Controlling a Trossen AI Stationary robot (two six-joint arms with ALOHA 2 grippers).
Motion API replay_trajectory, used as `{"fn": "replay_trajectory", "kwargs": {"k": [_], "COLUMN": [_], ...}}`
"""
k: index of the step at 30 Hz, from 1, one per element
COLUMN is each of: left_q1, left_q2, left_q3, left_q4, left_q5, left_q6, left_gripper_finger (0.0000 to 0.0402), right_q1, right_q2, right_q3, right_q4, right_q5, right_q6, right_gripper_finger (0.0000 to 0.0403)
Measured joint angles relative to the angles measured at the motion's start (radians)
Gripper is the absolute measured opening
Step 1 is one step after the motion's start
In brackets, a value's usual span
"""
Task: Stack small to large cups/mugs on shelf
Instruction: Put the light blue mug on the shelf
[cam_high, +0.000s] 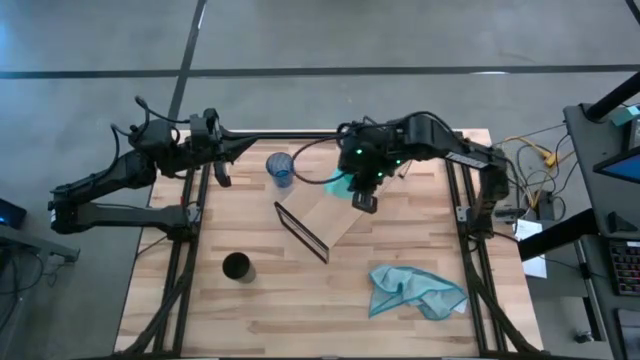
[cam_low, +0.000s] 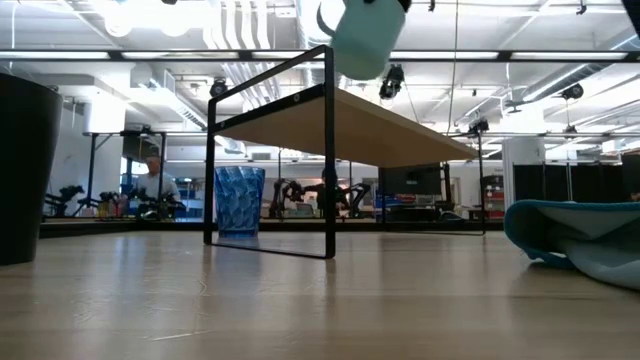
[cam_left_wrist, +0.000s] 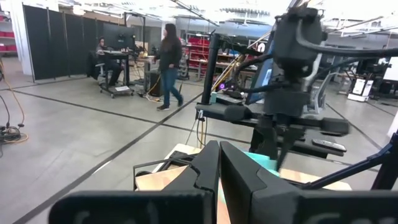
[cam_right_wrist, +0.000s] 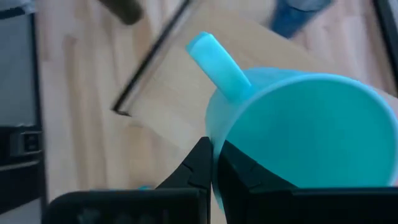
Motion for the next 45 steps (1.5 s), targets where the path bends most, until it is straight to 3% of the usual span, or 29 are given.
{"fn": "replay_trajectory", "kwargs": {"k": [4, 13, 19, 45], "left_q1": [0.000, 0.000, 0.000, 0.000], "left_q2": [-0.001, 0.007, 0.006, 0.007], "left_q3": [-0.001, -0.007, -0.013, -0.013], "left_q4": [0.000, -0.001, -0.002, -0.002], "left_q5": [-0.007, -0.064, -0.062, -0.057], "left_q6": [0.002, 0.002, 0.002, 0.002], "left_gripper_finger": [0.0000, 0.0000, 0.0000, 0.0000], "right_q1": [0.026, 0.052, 0.068, 0.087], "right_q2": [0.068, 0.154, 0.158, 0.235], "right_q3": [0.087, 0.085, 0.078, 0.077], "right_q4": [-0.052, -0.030, 0.051, 0.038], "right_q5": [-0.007, -0.048, -0.049, -0.048], "right_q6": [-0.020, -0.080, -0.109, -0.094], "right_gripper_finger": [0.0009, 0.0009, 0.0009, 0.0009]}}
